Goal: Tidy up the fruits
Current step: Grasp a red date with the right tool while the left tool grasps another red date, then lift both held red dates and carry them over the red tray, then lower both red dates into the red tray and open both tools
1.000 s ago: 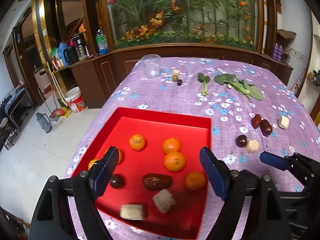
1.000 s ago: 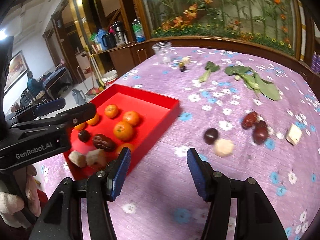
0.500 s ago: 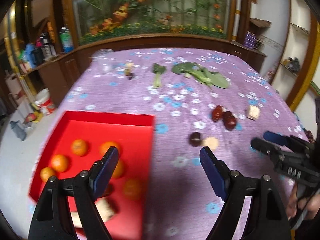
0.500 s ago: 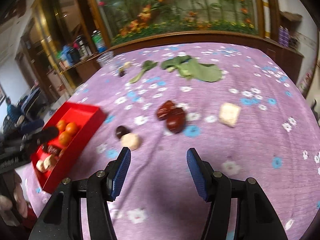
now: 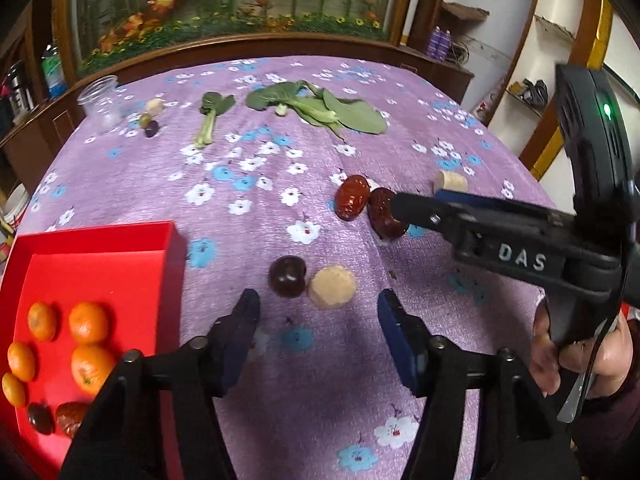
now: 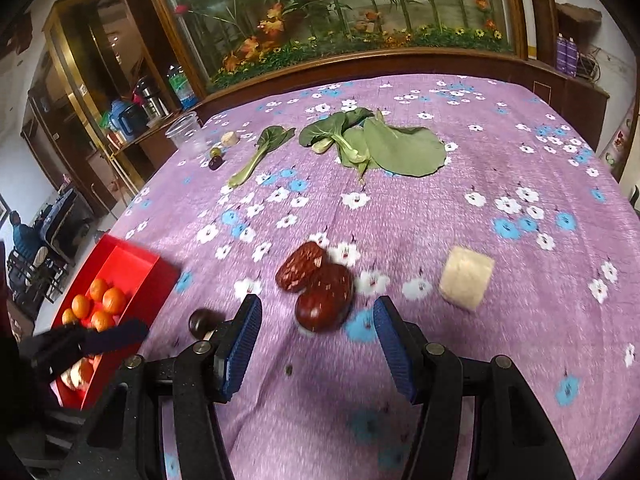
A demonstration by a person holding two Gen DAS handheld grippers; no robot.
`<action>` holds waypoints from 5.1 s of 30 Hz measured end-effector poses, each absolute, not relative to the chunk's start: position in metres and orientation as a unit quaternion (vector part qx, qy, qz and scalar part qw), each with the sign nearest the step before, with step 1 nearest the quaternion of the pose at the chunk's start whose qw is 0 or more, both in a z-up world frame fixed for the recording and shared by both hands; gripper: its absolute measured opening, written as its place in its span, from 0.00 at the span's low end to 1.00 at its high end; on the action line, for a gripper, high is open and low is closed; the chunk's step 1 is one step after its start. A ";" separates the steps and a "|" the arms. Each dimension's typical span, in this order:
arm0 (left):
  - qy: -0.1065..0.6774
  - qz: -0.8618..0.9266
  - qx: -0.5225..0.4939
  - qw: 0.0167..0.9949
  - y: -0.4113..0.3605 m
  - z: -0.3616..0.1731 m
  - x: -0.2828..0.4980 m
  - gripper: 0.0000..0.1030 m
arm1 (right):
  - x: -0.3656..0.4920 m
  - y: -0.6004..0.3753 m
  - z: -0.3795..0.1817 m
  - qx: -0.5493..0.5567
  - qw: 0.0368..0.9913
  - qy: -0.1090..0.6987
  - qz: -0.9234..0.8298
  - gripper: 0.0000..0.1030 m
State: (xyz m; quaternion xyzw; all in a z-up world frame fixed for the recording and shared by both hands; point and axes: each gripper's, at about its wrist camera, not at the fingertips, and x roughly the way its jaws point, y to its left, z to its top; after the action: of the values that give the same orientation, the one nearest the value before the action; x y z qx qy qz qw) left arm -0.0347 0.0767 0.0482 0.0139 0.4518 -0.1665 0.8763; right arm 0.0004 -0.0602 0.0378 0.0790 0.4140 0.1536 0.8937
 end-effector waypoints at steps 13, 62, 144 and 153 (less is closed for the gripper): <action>0.464 -0.150 -0.044 0.872 0.091 0.056 0.015 0.51 | 0.013 -0.056 0.025 0.083 0.893 0.410 0.165 0.61; 0.443 -0.150 0.001 0.884 0.070 0.074 0.005 0.27 | -0.018 -0.067 0.024 0.079 0.898 0.406 0.148 0.36; 0.379 0.024 -0.129 0.916 0.288 0.078 -0.120 0.27 | -0.089 0.137 0.069 -0.086 0.880 0.372 0.282 0.54; 0.381 0.061 -0.105 0.917 0.301 0.069 -0.120 0.27 | -0.075 0.175 0.053 -0.108 0.866 0.389 0.295 0.54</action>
State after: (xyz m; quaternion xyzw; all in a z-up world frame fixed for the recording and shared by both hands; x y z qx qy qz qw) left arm -0.1203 0.3009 0.0691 -0.1048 0.3812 0.0608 0.9165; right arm -0.0748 0.1750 0.0528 -0.1076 0.3893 0.2949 0.8660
